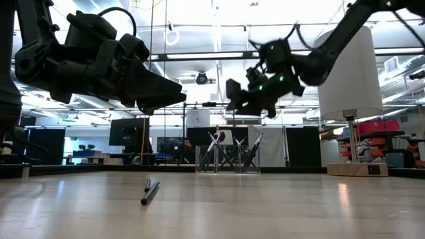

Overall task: Pick & Place Makeup Supplies
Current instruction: Put the black makeup brush into the transparent organizer

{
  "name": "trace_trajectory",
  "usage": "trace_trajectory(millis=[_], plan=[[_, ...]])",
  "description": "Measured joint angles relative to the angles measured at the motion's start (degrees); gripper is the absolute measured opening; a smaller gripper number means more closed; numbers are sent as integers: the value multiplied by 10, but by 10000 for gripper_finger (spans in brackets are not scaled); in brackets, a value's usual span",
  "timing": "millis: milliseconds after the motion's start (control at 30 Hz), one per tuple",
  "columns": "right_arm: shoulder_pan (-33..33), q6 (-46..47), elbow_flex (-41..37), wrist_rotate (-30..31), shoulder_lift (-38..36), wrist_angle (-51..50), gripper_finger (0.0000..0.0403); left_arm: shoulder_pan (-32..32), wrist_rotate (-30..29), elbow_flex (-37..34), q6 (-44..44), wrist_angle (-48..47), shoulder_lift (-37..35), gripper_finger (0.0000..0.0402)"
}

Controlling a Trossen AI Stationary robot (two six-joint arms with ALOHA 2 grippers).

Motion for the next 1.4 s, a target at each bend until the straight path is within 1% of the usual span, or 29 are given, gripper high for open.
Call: trace_trajectory(millis=[100,233,400,467,600,733,800,867,967,1067,1100,1200,1300,1400], plan=[[20,0,0,-1,-29,-33,181,0,0,0,0,0,0,195],[71,0,0,-7,-43,-78,170,0,0,0,7,-14,0,195],[155,2,0,-7,-27,-126,155,0,0,0,22,-91,-1,195],[191,21,0,-7,-12,-139,149,0,0,0,19,-129,-1,195],[262,82,0,-7,32,-111,140,0,0,0,-15,-191,-1,195],[337,112,4,-17,96,-32,130,0,-9,0,-30,-212,-1,195],[366,148,34,-22,129,-42,122,0,-30,0,-28,-207,-1,195],[388,177,81,-21,162,-88,111,1,-62,0,-26,-200,-1,195],[410,187,170,-4,207,-200,96,1,-114,0,-26,-189,-1,195],[428,196,248,29,238,-323,91,1,-131,0,-26,-188,-1,195],[432,201,268,39,243,-361,92,1,-130,0,-27,-187,-1,195],[437,214,301,60,244,-420,108,0,-130,0,-37,-187,-1,195],[437,211,306,83,245,-425,139,0,-127,0,-41,-183,-1,195],[437,209,306,87,248,-422,172,1,-127,0,-41,-180,-1,195]])
